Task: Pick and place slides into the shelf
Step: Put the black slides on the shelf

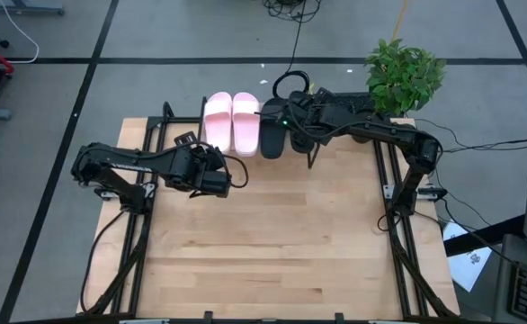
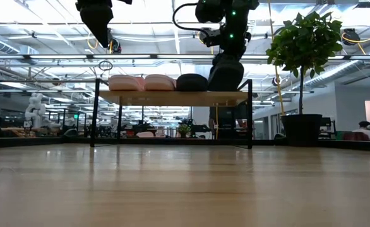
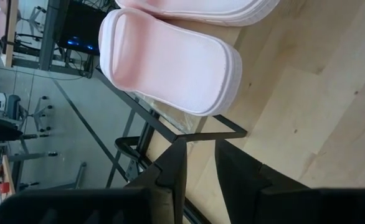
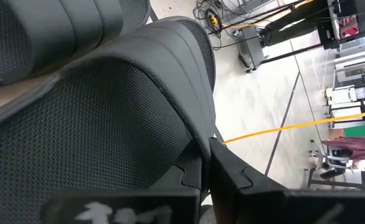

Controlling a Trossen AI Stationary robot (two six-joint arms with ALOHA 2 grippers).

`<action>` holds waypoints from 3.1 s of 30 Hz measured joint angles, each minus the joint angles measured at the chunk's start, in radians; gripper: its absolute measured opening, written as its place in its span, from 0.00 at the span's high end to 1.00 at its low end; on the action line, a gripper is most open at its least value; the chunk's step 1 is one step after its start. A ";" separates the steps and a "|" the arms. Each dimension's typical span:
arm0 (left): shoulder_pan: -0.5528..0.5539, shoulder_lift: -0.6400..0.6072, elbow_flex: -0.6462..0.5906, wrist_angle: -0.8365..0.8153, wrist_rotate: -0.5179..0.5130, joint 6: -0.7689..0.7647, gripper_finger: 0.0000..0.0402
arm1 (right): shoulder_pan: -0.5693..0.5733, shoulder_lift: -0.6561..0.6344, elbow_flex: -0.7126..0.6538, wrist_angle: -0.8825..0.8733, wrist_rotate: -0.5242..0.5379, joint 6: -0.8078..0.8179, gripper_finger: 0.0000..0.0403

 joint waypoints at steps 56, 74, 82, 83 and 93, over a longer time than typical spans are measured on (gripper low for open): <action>-0.003 0.000 0.000 0.000 -0.038 0.008 0.78 | 0.022 0.052 -0.021 -0.018 -0.054 -0.015 1.00; -0.003 0.000 0.000 0.000 -0.038 0.007 0.78 | 0.027 0.053 -0.022 -0.029 -0.058 -0.032 0.92; -0.003 0.000 0.000 0.000 -0.038 0.008 0.78 | 0.024 0.053 -0.023 -0.025 -0.030 -0.070 0.97; -0.003 0.000 0.000 0.000 -0.038 0.007 0.78 | 0.024 0.054 -0.023 -0.025 -0.019 -0.079 0.97; -0.003 0.000 0.000 0.001 -0.038 0.007 0.78 | 0.024 0.054 -0.023 -0.001 -0.005 -0.146 0.97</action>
